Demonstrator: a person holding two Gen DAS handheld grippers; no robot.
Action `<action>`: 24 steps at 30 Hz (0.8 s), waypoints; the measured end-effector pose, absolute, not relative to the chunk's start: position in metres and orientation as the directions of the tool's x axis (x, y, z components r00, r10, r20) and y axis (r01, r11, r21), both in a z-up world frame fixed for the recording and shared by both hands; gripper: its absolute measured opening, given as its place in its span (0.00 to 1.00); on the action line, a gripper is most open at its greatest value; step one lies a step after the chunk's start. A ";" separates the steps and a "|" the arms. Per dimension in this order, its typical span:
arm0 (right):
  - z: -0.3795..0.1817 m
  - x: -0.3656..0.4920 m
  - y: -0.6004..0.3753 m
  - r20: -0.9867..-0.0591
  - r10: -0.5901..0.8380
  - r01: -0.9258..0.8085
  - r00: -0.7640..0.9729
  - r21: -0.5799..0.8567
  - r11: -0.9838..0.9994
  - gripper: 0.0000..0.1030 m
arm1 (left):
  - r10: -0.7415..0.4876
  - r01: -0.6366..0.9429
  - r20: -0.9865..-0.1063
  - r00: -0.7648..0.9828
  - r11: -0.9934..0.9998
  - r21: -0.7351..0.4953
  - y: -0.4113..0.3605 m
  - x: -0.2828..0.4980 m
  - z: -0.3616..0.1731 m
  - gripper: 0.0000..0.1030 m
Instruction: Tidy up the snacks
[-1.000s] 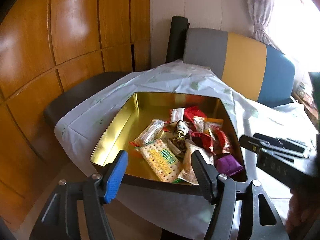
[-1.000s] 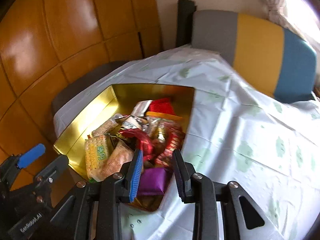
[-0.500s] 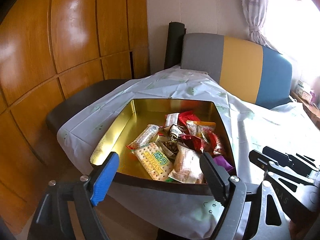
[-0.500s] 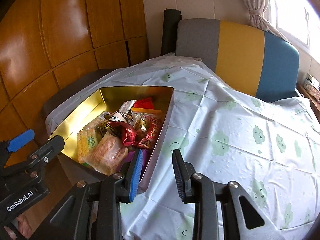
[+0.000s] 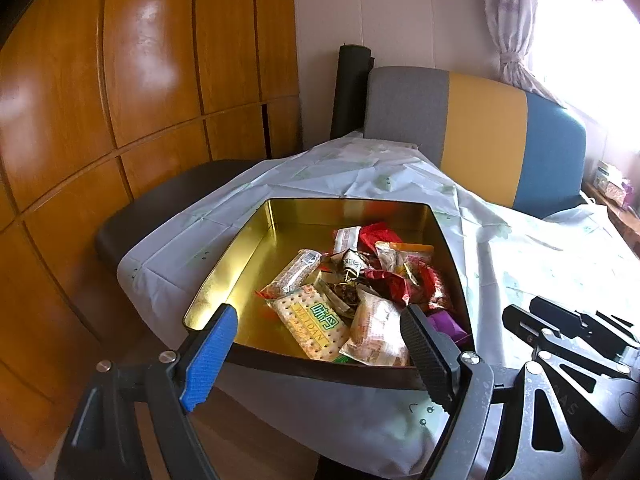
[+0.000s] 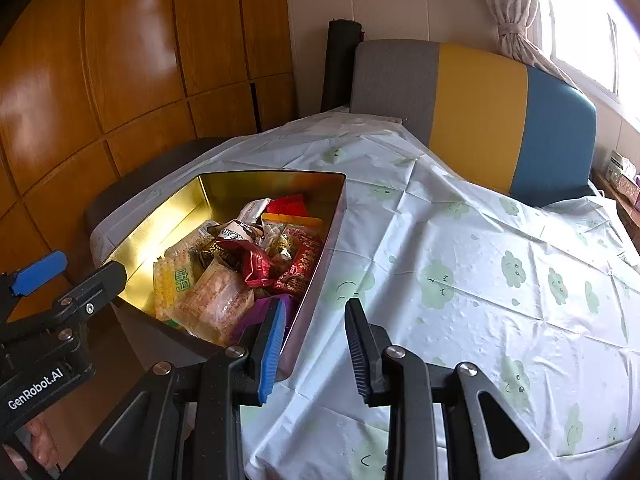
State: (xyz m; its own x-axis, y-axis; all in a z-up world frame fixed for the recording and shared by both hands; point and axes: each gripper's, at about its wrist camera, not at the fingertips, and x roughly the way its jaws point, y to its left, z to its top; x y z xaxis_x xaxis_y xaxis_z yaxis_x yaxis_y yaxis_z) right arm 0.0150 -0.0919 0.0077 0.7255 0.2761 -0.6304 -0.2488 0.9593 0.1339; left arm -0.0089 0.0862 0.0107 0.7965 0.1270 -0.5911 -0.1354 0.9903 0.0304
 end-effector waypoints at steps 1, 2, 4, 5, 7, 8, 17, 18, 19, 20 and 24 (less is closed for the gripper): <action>0.008 0.015 -0.092 -0.630 0.275 -0.250 0.726 0.132 0.959 0.30 | 0.128 -0.138 -0.591 0.796 0.990 0.029 0.087 -0.009 0.011 0.82; 0.008 0.015 -0.092 -0.629 0.275 -0.250 0.727 0.131 0.959 0.30 | 0.129 -0.140 -0.591 0.796 0.990 0.028 0.087 -0.009 0.011 0.82; 0.009 0.014 -0.091 -0.627 0.278 -0.254 0.728 0.129 0.958 0.30 | 0.130 -0.142 -0.588 0.798 0.990 0.026 0.088 -0.010 0.011 0.82; 0.009 0.014 -0.091 -0.627 0.277 -0.256 0.728 0.127 0.958 0.30 | 0.132 -0.146 -0.585 0.800 0.989 0.024 0.088 -0.010 0.012 0.84; 0.009 0.014 -0.091 -0.627 0.280 -0.258 0.727 0.129 0.958 0.30 | 0.135 -0.151 -0.578 0.805 0.988 0.022 0.089 -0.011 0.013 0.89; 0.009 0.014 -0.090 -0.628 0.280 -0.258 0.726 0.128 0.957 0.30 | 0.138 -0.154 -0.575 0.806 0.988 0.021 0.089 -0.011 0.013 0.90; 0.010 0.014 -0.089 -0.624 0.280 -0.263 0.730 0.121 0.957 0.30 | 0.135 -0.153 -0.574 0.808 0.988 0.017 0.090 -0.012 0.014 0.90; 0.010 0.013 -0.089 -0.623 0.280 -0.263 0.731 0.121 0.957 0.30 | 0.136 -0.153 -0.574 0.808 0.988 0.018 0.090 -0.012 0.015 0.90; 0.010 0.013 -0.089 -0.622 0.280 -0.264 0.731 0.121 0.957 0.30 | 0.135 -0.152 -0.573 0.808 0.988 0.018 0.090 -0.012 0.015 0.90; 0.010 0.013 -0.089 -0.623 0.281 -0.264 0.730 0.122 0.957 0.30 | 0.132 -0.151 -0.575 0.808 0.988 0.015 0.090 -0.012 0.015 0.90; 0.009 0.013 -0.090 -0.627 0.280 -0.263 0.727 0.123 0.957 0.30 | 0.127 -0.147 -0.578 0.806 0.989 0.012 0.089 -0.012 0.014 0.90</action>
State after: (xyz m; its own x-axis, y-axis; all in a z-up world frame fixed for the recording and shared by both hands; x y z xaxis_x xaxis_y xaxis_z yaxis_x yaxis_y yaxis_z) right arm 0.0128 -0.0901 0.0095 0.7270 0.2804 -0.6267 -0.2632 0.9569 0.1228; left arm -0.0117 0.0895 0.0142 0.8061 0.1273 -0.5779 -0.1474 0.9890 0.0122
